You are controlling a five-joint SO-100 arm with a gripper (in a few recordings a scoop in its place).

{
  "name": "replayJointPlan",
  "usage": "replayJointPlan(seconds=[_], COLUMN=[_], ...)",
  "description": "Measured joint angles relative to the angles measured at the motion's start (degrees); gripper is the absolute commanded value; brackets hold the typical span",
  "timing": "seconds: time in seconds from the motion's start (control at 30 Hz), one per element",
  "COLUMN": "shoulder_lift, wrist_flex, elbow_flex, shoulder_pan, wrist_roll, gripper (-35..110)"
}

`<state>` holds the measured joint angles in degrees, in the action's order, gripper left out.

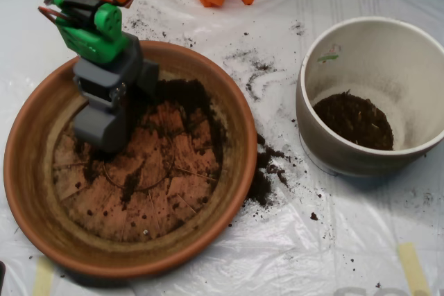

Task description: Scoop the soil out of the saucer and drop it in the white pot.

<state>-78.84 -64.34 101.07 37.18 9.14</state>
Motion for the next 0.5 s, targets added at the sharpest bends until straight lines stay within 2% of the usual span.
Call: replayJointPlan(seconds=[0.2,0.37,0.5], shoulder_lift=[-5.27,-7.91,-8.09], wrist_flex=[3.87,4.31,4.22], elbow_flex=[6.68,10.81,11.78], shoulder_pan=[-0.44,-1.41,-4.04], wrist_roll=[0.26,0.35,-0.35], gripper=[8,0,0])
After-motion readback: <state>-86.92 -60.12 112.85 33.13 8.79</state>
